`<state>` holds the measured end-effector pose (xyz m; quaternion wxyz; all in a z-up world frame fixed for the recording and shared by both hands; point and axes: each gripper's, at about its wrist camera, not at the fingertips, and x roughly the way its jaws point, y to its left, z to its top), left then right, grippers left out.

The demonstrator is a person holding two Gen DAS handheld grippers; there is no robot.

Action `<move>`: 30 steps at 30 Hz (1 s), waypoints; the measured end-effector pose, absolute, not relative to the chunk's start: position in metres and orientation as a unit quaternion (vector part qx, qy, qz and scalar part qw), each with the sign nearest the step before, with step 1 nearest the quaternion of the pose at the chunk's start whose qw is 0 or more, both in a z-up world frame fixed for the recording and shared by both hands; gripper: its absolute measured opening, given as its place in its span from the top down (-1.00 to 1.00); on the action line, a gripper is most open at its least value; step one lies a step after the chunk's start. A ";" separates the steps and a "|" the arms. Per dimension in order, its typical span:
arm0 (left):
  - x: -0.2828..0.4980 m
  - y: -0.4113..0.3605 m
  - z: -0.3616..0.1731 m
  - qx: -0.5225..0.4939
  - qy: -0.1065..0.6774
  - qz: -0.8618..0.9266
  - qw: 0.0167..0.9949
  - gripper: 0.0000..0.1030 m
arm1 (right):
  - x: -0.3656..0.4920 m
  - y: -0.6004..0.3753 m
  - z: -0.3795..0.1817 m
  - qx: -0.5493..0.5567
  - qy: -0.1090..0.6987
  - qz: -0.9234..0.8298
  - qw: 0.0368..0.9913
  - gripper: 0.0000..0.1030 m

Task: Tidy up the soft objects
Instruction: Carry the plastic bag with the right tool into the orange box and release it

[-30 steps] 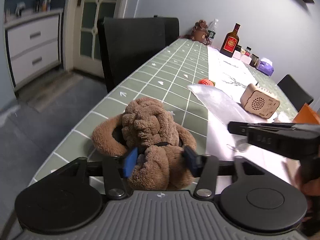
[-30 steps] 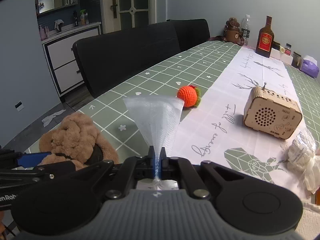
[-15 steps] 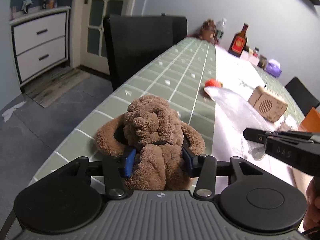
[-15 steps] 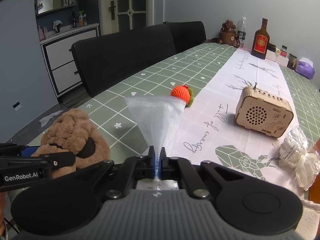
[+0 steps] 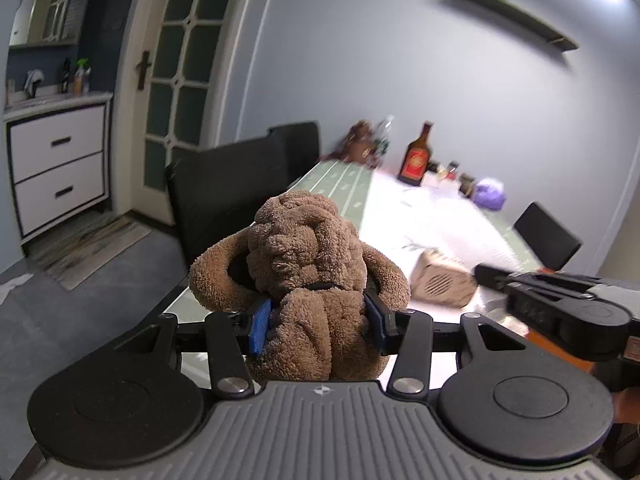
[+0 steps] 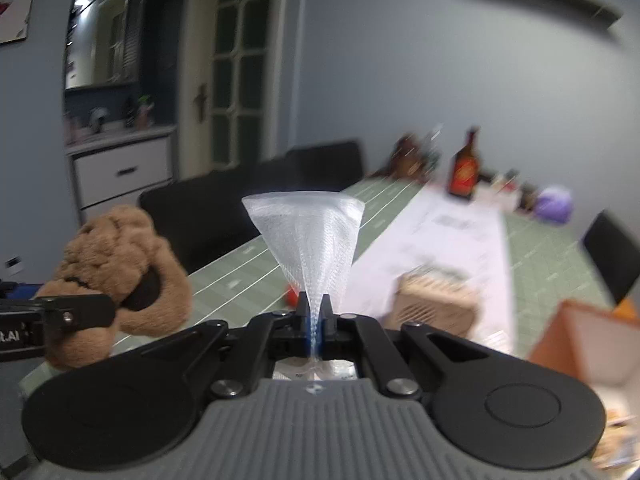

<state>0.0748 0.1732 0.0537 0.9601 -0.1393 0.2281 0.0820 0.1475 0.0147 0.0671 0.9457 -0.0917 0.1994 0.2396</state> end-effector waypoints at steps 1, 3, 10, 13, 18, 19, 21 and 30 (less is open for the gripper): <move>0.076 0.167 0.058 -0.140 0.222 0.077 0.962 -0.07 | 0.143 0.003 0.075 -0.090 0.187 0.229 0.951 1.00; 0.079 0.155 0.067 -0.144 0.210 0.059 0.965 -0.07 | 0.137 -0.025 0.090 -0.083 0.168 0.208 0.960 1.00; 0.129 0.096 0.085 -0.149 0.195 -0.027 0.969 -0.07 | 0.142 -0.141 0.117 -0.102 0.172 0.111 0.973 1.00; 0.159 0.060 0.089 -0.150 0.203 -0.063 0.966 -0.07 | 0.159 -0.180 0.118 -0.113 0.200 0.084 0.970 1.00; 0.200 -0.007 0.084 -0.129 0.223 -0.111 0.960 -0.07 | 0.202 -0.220 0.096 -0.151 0.260 0.108 0.948 1.00; 0.208 -0.020 0.081 -0.124 0.228 -0.118 0.958 -0.07 | 0.211 -0.226 0.090 -0.161 0.268 0.129 0.941 1.00; 0.222 -0.049 0.071 -0.101 0.244 -0.136 0.955 -0.07 | 0.230 -0.237 0.077 -0.172 0.289 0.172 0.926 1.00; 0.248 -0.109 0.044 -0.060 0.286 -0.142 0.946 -0.07 | 0.315 -0.258 0.024 -0.287 0.385 0.283 0.830 1.00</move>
